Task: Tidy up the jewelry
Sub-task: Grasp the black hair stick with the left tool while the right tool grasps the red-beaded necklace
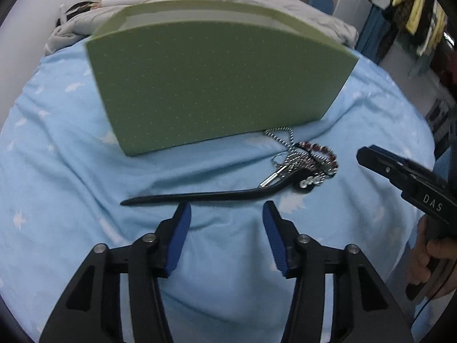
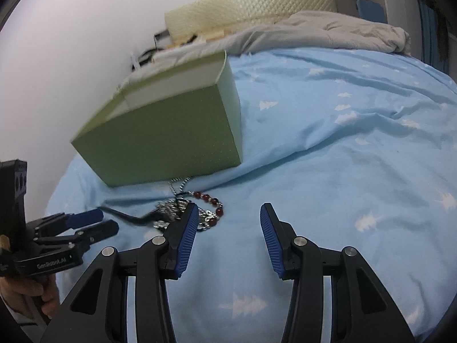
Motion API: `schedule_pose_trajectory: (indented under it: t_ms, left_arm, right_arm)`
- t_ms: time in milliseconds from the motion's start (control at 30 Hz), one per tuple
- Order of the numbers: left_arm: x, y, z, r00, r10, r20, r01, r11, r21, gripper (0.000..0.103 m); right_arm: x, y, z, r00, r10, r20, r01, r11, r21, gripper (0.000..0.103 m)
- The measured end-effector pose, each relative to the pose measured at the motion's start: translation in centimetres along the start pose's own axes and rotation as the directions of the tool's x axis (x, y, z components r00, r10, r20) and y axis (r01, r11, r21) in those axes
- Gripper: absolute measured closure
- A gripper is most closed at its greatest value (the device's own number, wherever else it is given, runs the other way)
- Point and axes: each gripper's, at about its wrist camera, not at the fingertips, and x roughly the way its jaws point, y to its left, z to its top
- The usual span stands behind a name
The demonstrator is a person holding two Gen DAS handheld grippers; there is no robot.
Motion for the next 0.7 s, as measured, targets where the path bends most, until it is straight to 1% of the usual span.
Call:
schedule_pose_trajectory:
  t_ms: [133,167,200,300,367,433,500,633,700]
  left_arm:
    - [0.4,-0.5,0.5,1.0,0.009,-0.008,-0.009,0.996,0.084,0.051]
    - [0.5,-0.7,0.6,1.0,0.003,-0.012,-0.002,0.995,0.104,0.051]
    - [0.6,-0.7,0.8,1.0,0.003,-0.013,-0.001,0.993,0.115,0.051]
    - [0.5,-1.2,1.0,1.0,0.0,-0.011,0.002,0.986,0.167,0.051]
    - [0.1,-1.7,1.3,1.0,-0.008,-0.007,0.009,0.977,0.215,0.051]
    - [0.0,-1.8,1.7,1.0,-0.017,-0.006,0.018,0.969,0.245,0.051]
    - [0.2,-2.0,1.9,0.999,-0.037,-0.022,0.042,0.961,0.272,0.051]
    - [1.2,-2.2,1.8,0.996,-0.051,-0.072,0.073,0.938,0.34,0.051]
    - [1.7,-2.8,1.5,0.994,-0.046,-0.097,0.08,0.921,0.381,0.051]
  right_arm:
    - [2.2,0.7,0.1,0.999,0.0,-0.046,-0.002,0.999,-0.041,0.061]
    - [2.6,0.6,0.1,0.999,0.002,-0.051,-0.004,0.999,-0.038,0.063]
    - [3.0,0.5,0.1,0.998,0.008,-0.057,-0.01,0.999,-0.034,0.067]
    - [3.7,0.5,0.2,0.998,0.006,-0.061,-0.007,1.0,-0.026,0.068]
    - [3.9,0.5,0.3,0.998,-0.001,-0.059,-0.001,0.999,-0.033,0.071]
    - [4.1,0.7,0.5,0.998,-0.002,-0.063,-0.001,0.999,-0.048,0.079]
    - [4.5,1.0,0.6,0.997,0.003,-0.078,-0.009,0.997,-0.077,0.082]
    - [5.3,1.4,0.9,0.994,0.005,-0.106,-0.018,0.992,-0.123,0.083]
    - [5.6,1.4,1.1,0.992,0.01,-0.128,-0.028,0.989,-0.145,0.083]
